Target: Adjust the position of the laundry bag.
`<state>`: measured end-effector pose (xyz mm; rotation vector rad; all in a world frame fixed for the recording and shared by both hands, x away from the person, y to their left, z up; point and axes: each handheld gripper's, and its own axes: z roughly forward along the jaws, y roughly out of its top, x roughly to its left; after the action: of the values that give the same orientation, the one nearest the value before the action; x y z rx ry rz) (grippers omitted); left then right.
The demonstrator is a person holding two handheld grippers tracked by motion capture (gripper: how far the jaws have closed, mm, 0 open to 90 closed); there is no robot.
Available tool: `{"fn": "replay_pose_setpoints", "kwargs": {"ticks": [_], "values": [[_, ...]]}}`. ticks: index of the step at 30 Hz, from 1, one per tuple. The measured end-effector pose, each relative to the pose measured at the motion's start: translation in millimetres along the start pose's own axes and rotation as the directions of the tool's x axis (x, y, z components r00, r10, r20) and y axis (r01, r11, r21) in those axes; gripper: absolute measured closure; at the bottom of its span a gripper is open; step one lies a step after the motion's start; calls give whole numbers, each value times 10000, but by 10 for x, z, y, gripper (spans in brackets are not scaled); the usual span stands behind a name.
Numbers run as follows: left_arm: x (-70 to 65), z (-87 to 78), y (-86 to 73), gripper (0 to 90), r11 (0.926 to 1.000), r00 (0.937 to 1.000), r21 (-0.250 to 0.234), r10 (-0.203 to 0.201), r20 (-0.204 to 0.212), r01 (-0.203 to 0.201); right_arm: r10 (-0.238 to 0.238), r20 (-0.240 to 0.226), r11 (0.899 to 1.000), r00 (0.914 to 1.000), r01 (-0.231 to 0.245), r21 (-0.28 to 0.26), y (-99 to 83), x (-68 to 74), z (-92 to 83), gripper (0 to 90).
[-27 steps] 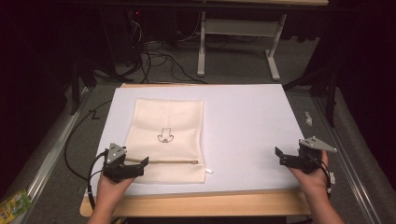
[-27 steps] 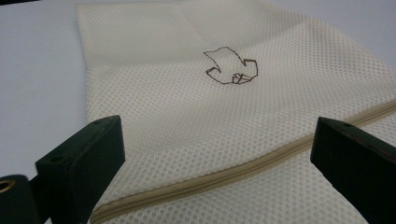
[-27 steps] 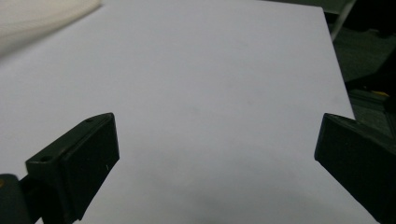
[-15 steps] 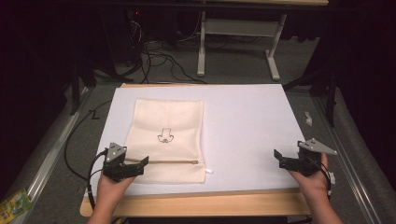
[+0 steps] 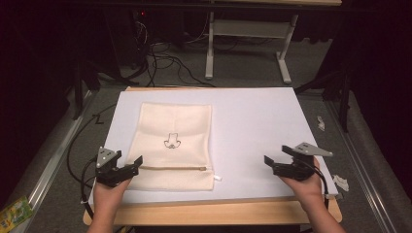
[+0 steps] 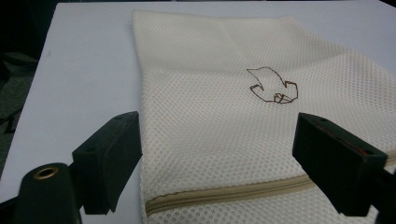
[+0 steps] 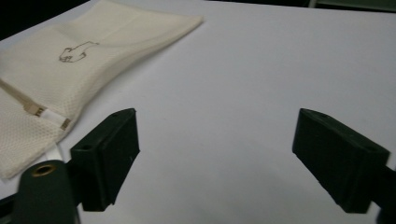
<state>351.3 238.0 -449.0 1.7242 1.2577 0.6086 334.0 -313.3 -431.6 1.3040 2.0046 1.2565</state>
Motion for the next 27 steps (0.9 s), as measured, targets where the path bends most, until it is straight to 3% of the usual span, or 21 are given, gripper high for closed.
{"fn": "replay_pose_setpoints", "kwargs": {"ticks": [1, 2, 3, 5, 6, 7, 9, 10, 12, 13, 16, 20, 21, 22, 23, 24, 25, 27], "values": [[-14, 4, -2, 166, 9997, 9997, 79, 248, -11, -248, -364, -89, 9993, 9993, 365, 100, 84, 167, 131, 228], [-14, 4, -2, 166, 9997, 9997, 79, 248, -11, -248, -364, -89, 9993, 9993, 365, 100, 84, 167, 131, 228], [-22, 7, -2, 166, 9992, 9993, 121, 378, -19, -378, -533, -539, 9985, 9971, 539, 87, 168, 316, 304, 309], [-35, 3, 6, 166, 9984, 9984, 95, 559, 19, -559, -563, -689, 9977, 9960, 587, 344, 246, 473, 536, 328], [-35, 3, 6, 166, 9984, 9984, 95, 559, 19, -559, -563, -689, 9977, 9960, 587, 344, 246, 473, 536, 328], [-37, -3, 14, 166, 9981, 9981, 44, 610, 72, -610, -588, -836, 9959, 9948, 642, 631, 307, 621, 805, 349], [-40, 2, 17, 171, 9970, 9970, 41, 777, 50, -777, -543, -967, 9934, 9938, 636, 954, 361, 764, 1063, 353], [-40, 2, 17, 172, 9970, 9970, 41, 777, 50, -777, -543, -967, 9934, 9938, 636, 954, 361, 764, 1063, 353], [-41, 23, 16, 172, 9965, 9965, 60, 837, 7, -837, -629, -1158, 9883, 9913, 780, 1309, 444, 960, 1403, 316], [-43, 34, 16, 172, 9963, 9963, 77, 854, 2, -854, -629, -1158, 9883, 9913, 780, 1309, 444, 960, 1403, 316], [-53, 56, 14, 172, 9958, 9958, 109, 906, 133, -907, -831, -1078, 9780, 9907, 1019, 1818, 541, 1137, 1767, 304], [-51, 44, 16, 174, 9955, 9954, 37, 946, 149, -947, -899, -732, 9698, 9933, 1040, 2208, 588, 1167, 1972, 318], [-45, 33, 18, 176, 9958, 9957, -14, 914, 158, -914, -824, -593, 9626, 9948, 949, 2539, 594, 1145, 2053, 474], [-45, 33, 18, 176, 9958, 9957, -14, 914, 158, -914, -824, -593, 9626, 9948, 949, 2539, 594, 1145, 2053, 474], [-44, 28, 18, 176, 9958, 9957, -35, 915, 174, -914, -910, -736, 9572, 9931, 1076, 2688, 590, 1114, 2067, 707], [-44, 28, 18, 176, 9958, 9957, -35, 915, 174, -914, -910, -736, 9572, 9931, 1076, 2688, 590, 1114, 2067, 707], [-46, 26, 18, 176, 9958, 9956, -30, 918, 186, -918, -1039, -835, 9542, 9911, 1230, 2726, 590, 1079, 2042, 851], [-54, 25, 17, 176, 9956, 9954, -15, 937, 220, -937, -1368, -778, 9538, 9875, 1526, 2588, 596, 1035, 1982, 866]]}}
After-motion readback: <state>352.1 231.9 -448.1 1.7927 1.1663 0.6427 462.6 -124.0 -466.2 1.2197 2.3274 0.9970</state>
